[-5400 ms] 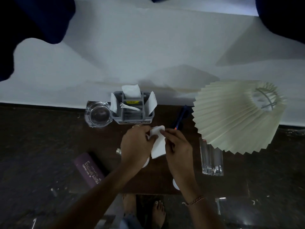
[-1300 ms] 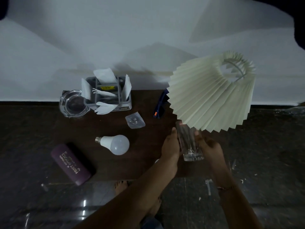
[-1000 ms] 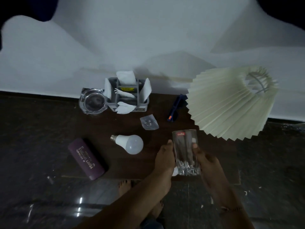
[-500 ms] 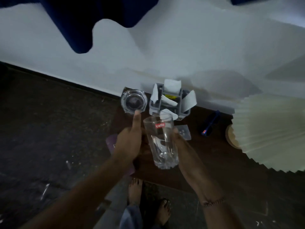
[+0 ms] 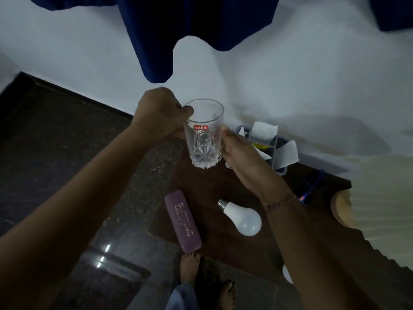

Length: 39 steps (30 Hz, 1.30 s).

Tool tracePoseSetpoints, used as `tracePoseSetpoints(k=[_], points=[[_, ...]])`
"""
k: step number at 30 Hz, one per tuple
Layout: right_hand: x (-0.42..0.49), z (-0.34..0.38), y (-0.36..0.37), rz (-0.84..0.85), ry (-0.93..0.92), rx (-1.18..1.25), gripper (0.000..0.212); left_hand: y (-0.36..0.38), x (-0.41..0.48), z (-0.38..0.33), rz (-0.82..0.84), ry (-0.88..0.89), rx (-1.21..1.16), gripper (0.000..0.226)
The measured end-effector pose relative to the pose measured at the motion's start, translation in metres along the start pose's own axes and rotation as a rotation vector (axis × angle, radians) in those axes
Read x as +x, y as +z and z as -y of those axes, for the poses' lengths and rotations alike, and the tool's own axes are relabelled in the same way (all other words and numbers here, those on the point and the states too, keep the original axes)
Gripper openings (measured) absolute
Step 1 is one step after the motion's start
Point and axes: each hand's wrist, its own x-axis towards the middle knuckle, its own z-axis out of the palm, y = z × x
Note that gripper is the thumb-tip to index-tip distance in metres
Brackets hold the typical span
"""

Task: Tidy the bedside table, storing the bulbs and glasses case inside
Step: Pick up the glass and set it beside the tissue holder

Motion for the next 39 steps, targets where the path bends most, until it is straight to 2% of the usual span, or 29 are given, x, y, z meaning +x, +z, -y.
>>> tracePoseSetpoints(k=[4, 6, 9, 13, 18, 23, 31, 39], points=[[0.018, 0.026, -0.013, -0.142, -0.14, -0.341, 0.07, 0.016, 0.017, -0.002, -0.019, 0.109, 0.079, 0.032], [0.029, 0.032, -0.017, -0.184, -0.221, -0.465, 0.055, 0.025, 0.023, -0.004, -0.038, 0.129, 0.137, 0.031], [0.049, 0.032, -0.022, -0.244, -0.237, -0.575, 0.026, 0.038, 0.032, -0.003, -0.003, 0.116, 0.173, 0.033], [0.064, 0.027, -0.022, -0.23, -0.204, -0.705, 0.024, 0.051, 0.041, 0.004, 0.071, 0.099, 0.137, 0.027], [0.073, 0.017, -0.018, -0.202, -0.18, -0.739, 0.02, 0.059, 0.045, 0.012, 0.08, 0.123, 0.184, 0.024], [0.075, 0.009, -0.015, -0.188, -0.199, -0.775, 0.02, 0.064, 0.045, 0.016, 0.092, 0.148, 0.252, 0.032], [0.074, 0.006, -0.014, -0.195, -0.175, -0.787, 0.02, 0.068, 0.046, 0.021, 0.102, 0.189, 0.253, 0.029], [0.067, -0.003, -0.009, -0.193, -0.238, -0.825, 0.016, 0.069, 0.045, 0.025, 0.129, 0.198, 0.239, 0.026]])
